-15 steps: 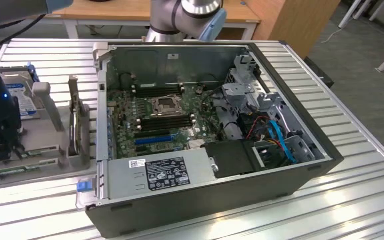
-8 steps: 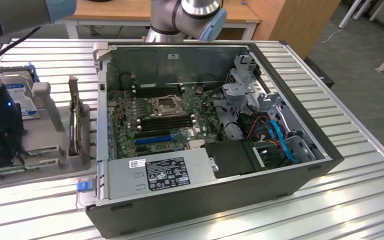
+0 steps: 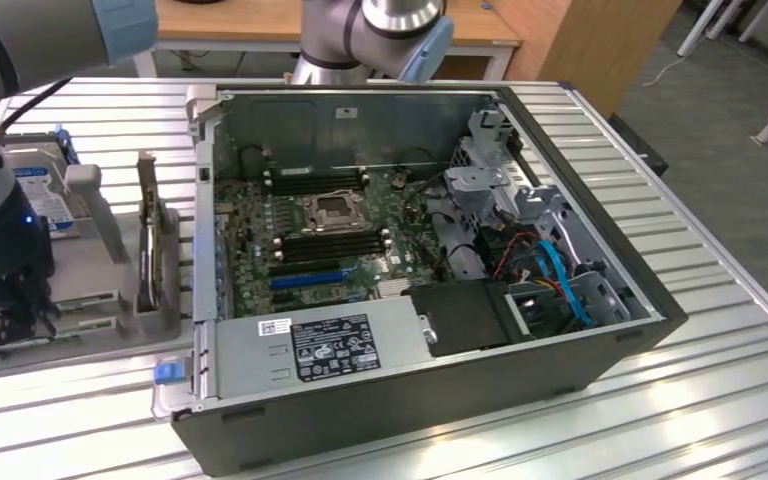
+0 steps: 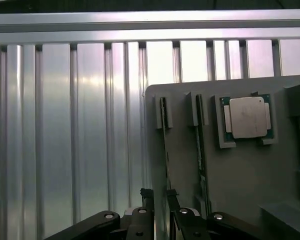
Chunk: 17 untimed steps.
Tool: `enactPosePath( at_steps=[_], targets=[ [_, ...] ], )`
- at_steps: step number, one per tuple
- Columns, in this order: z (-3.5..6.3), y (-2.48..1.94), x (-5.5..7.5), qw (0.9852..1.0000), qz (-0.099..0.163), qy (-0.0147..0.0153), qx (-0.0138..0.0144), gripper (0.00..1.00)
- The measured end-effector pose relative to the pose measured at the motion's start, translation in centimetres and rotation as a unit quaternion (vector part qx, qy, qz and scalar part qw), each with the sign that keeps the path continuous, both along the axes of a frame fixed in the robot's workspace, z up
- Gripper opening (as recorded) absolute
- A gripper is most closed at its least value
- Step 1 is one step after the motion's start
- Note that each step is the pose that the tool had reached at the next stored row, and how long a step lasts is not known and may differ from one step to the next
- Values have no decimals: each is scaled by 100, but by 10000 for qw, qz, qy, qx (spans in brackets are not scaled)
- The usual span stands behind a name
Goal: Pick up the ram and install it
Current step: 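Pick up the ram and move it above insertion slot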
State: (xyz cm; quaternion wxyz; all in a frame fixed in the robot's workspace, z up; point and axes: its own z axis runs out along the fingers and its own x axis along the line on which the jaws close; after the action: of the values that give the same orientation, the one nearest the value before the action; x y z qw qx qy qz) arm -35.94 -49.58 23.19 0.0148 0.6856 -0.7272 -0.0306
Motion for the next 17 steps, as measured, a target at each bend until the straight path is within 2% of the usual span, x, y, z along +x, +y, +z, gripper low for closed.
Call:
enactPosePath(
  at_steps=[3,8,11,13,17],
  targets=[
    [-45,58,0,10000,0,1,-3,24],
    [-49,60,0,10000,0,2,-2,24],
    [-62,151,-1,10000,0,3,-15,24],
    [-65,156,0,10000,0,2,-21,24],
    [-132,145,-2,10000,-1,2,-21,24]
  ],
)
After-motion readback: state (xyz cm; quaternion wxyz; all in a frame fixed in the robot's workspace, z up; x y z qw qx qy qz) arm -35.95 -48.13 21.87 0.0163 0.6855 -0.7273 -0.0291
